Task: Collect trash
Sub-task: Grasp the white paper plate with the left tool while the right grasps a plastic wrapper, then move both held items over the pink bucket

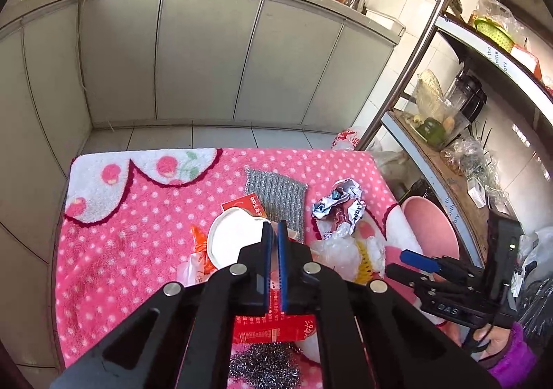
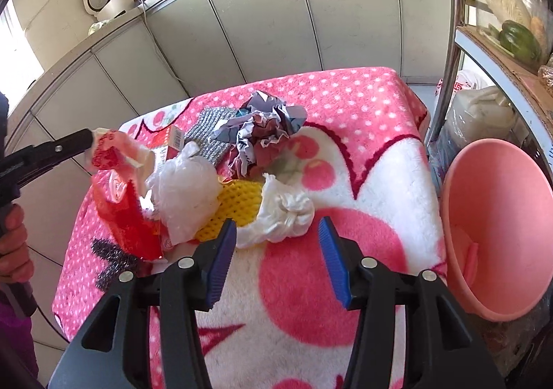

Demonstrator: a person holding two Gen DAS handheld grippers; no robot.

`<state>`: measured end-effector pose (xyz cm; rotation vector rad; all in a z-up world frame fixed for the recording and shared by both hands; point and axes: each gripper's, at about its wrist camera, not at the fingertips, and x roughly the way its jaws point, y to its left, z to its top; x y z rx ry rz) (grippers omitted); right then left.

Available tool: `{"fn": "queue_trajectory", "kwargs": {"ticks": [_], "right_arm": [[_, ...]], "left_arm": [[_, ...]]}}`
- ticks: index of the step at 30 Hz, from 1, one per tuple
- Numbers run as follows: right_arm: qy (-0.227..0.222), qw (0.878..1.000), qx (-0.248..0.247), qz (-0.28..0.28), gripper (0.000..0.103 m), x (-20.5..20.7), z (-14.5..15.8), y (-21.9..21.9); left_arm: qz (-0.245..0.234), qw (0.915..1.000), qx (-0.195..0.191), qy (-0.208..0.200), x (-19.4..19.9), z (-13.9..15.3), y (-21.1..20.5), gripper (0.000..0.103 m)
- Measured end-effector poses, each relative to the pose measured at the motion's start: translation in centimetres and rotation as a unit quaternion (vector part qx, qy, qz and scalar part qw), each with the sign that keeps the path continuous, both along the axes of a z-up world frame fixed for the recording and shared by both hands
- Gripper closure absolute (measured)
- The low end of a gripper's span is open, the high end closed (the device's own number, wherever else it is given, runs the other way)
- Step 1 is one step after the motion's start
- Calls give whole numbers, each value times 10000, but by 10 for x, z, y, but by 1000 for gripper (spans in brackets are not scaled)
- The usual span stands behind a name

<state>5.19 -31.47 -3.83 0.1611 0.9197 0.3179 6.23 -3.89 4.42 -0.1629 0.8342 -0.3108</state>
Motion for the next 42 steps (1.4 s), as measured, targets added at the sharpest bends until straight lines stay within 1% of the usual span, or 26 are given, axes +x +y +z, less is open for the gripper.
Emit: {"fn": "queue_trajectory", "kwargs": {"ticks": [6,11,13,14,15,16,18,21,26,30,34,37,42], "right_arm": [[145,9999,26,-36,52,14,-8,3],[265,9995,-84,-144,52,22,-20,4],[308,9994,-8,-165,52,24,-23,2],[331,9993,38,-174,53,24,-25,0],[340,9992,68,-184,65,24,-26,-2],[324,9993,112,-165,71,22,-26,-3],[242,9995,126,-177,78,19,-24,-5],[57,9997,165,-164,82,10,-17,-9],[-186,9992,310,-183,83,-7,-2,-19],[-280,9984,426,-263,83,-19,5,-33],[-395,9970,482,-467,83,-31,13,-53],[-501,9952,463,-708,83,-41,18,-72],[-503,9901,418,-1239,83,-53,18,-115]], "left_arm": [[-24,9997,-169,-199,-10,20,3,101],[-98,9991,-199,-350,-16,33,-1,101],[-122,9990,-194,-393,-17,37,-3,101],[-125,9989,-199,-401,-17,38,-4,101],[-131,9989,-211,-410,-18,39,-4,101],[-141,9988,-213,-424,-18,41,-5,101],[-160,9987,-193,-448,-19,43,-7,101],[-198,9985,-186,-470,-20,46,-11,102],[-326,9980,-213,-490,-21,50,-24,102],[-539,9971,-275,-472,-20,54,-43,102],[-848,9947,-270,-510,-19,60,-75,102],[-1190,9909,-286,-565,-17,66,-108,102],[-1762,9822,-367,-544,-14,68,-169,102]]}}
